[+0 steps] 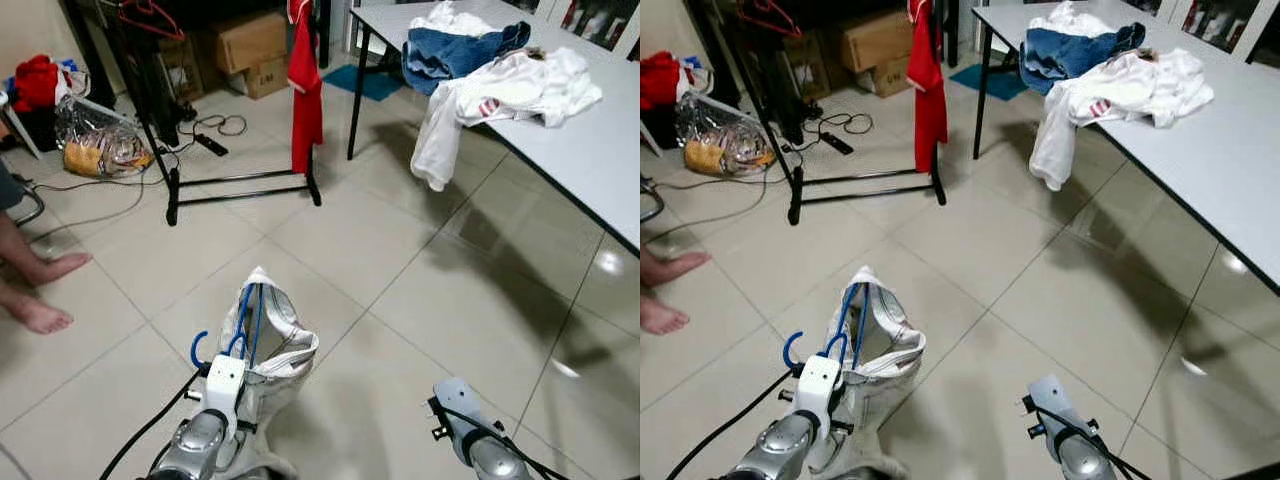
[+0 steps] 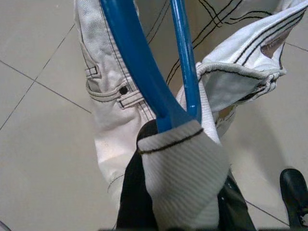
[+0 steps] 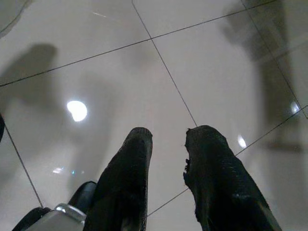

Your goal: Hang hanger

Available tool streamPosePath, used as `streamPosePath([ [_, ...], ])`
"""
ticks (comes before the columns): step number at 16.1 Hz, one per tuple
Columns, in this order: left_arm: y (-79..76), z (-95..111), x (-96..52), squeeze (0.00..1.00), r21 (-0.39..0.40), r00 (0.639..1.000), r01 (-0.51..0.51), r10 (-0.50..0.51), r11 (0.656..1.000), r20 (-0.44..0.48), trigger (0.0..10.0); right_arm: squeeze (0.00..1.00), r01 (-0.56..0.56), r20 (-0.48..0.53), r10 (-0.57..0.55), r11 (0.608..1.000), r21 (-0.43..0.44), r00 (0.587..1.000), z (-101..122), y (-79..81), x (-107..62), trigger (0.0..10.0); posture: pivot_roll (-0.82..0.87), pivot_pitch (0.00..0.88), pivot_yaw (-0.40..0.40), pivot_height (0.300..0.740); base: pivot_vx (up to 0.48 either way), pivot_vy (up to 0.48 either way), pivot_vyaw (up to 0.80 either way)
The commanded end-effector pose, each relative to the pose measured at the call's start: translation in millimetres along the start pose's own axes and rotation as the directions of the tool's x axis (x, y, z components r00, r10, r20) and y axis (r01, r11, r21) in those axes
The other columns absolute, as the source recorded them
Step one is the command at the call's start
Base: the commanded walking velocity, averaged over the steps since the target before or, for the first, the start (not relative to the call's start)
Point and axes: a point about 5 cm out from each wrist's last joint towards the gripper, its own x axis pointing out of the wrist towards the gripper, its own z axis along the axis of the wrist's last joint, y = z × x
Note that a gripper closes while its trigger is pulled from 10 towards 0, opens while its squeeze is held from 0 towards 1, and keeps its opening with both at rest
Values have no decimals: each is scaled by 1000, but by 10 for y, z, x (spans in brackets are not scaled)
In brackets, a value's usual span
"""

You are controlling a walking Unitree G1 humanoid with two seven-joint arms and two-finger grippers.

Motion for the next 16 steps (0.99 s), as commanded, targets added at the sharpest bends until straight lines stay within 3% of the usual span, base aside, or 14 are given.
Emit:
streamPosePath([
  [1,1,44,11,0,7,1000,-1,0,1000,18,10000,0,0,9,0,1000,-11,1000,1,6,-5,10000,-11,0,20,740,322,0,0],
  [9,22,41,9,0,12,1000,-4,3,1000,16,10000,0,-5,14,5,1000,-25,1000,11,38,-2,10000,-8,0,23,740,375,0,0],
  [13,20,40,8,0,11,1000,-3,2,1000,16,10000,0,-7,15,7,999,-33,1000,17,44,1,10000,-7,0,23,740,384,0,800],
  [14,21,39,8,0,12,1000,-2,2,1000,15,10000,0,-3,8,3,1000,5,1000,5,41,-2,10000,-7,0,23,740,382,0,0],
  [16,20,38,8,0,13,1000,-2,2,1000,14,10000,0,-3,10,3,1000,-17,1000,6,39,-2,10000,-7,0,23,740,384,0,0],
])
